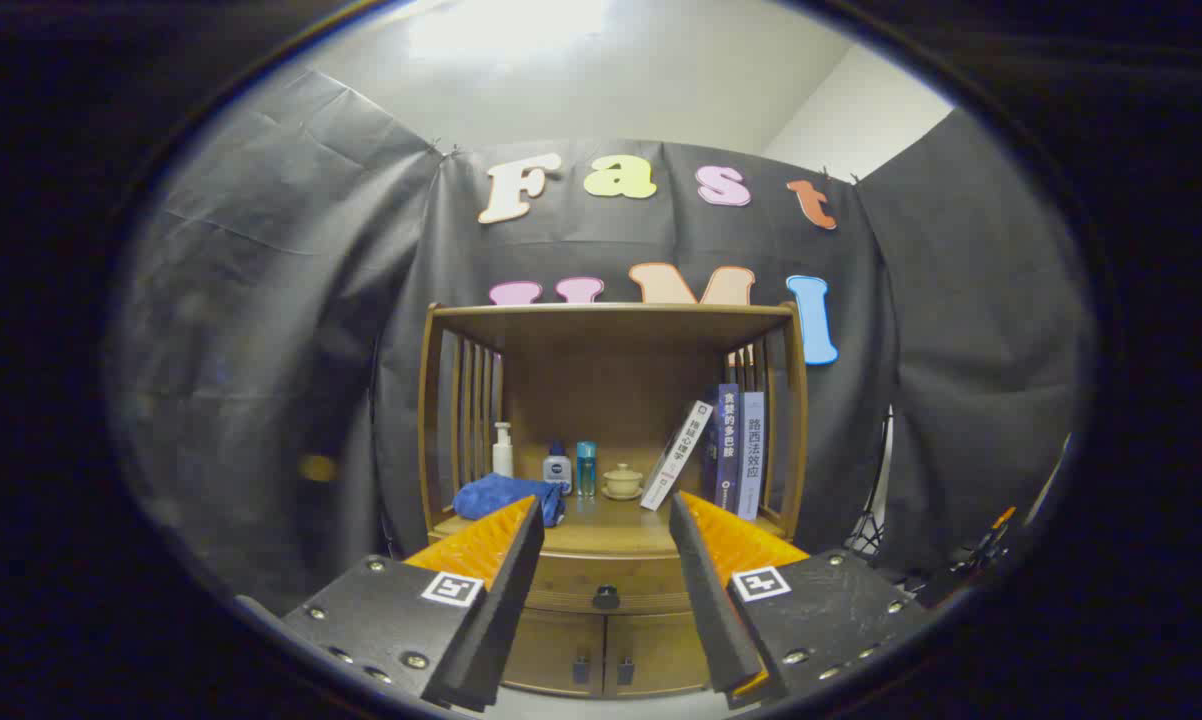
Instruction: Pull open the drawer, take out the items inside it, and place them on the countertop above the cabinet.
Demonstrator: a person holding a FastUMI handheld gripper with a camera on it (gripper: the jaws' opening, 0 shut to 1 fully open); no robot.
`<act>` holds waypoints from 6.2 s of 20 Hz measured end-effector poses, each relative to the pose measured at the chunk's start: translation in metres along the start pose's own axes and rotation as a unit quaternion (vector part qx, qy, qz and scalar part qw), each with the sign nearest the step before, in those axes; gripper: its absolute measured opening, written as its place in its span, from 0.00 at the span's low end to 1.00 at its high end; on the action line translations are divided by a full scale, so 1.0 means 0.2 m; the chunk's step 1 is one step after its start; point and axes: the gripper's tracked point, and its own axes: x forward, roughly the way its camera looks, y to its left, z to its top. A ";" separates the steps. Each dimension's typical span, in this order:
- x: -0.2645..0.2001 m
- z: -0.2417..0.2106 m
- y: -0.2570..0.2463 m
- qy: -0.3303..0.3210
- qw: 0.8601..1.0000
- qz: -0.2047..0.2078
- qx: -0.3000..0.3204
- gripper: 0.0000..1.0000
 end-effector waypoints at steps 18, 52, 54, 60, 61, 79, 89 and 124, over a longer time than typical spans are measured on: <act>-0.11 0.02 -0.05 -0.019 0.999 -0.034 -0.021 0.76; 0.79 -0.56 -0.04 0.082 0.993 -0.084 0.009 0.86; 0.82 -0.61 -0.02 0.091 0.993 -0.078 0.014 0.86; 0.92 -0.85 -0.01 0.143 0.987 -0.066 0.027 0.86; 0.93 -0.92 -0.02 0.160 0.985 -0.065 0.024 0.86; 0.98 -1.55 -0.03 0.277 0.960 -0.028 0.019 0.61; 0.94 -1.54 -0.02 0.279 0.960 -0.028 0.024 0.34; 0.08 -1.42 -0.01 0.272 0.957 -0.080 0.060 0.35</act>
